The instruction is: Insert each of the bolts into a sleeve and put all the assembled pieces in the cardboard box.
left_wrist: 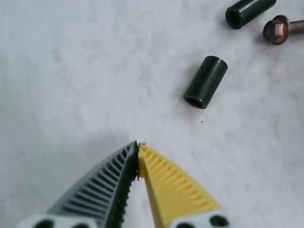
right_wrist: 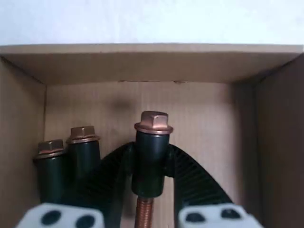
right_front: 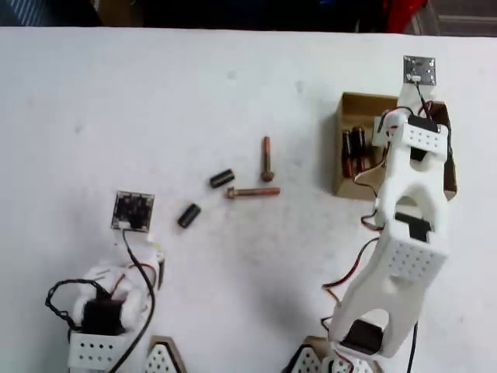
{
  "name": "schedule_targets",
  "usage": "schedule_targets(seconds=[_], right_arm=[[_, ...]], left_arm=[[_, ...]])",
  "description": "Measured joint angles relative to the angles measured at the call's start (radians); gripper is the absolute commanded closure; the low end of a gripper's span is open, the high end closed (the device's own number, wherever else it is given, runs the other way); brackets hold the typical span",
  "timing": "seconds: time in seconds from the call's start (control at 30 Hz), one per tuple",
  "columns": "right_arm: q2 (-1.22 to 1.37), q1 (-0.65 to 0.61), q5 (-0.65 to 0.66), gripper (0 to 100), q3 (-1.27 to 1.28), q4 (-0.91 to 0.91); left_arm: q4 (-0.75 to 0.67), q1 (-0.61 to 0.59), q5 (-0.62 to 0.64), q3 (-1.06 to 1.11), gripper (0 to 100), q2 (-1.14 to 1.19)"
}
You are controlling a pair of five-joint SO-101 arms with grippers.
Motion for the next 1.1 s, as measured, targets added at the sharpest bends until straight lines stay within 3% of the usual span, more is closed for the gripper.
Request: schedule_targets(seconds=[0.33, 0.8, 1.0, 1.1], right_arm=[[0.054, -0.075, 0.107, 85.0, -0.034, 0.025], [0.002, -0.087, 0.107, 85.4, -0.046, 0.083], [-0.147, -0.114, 0.107, 98.7, -0.046, 0.209], [-0.215, -0.138, 0.110, 97.3, -0.046, 0.278]], left_arm=[[0.000, 0.000, 0.000, 0.000, 98, 0.000], [0.000, 0.000, 0.000, 0.000, 98, 0.000], [0.000, 0.000, 0.000, 0.000, 98, 0.000], [0.000, 0.000, 0.000, 0.000, 98, 0.000]])
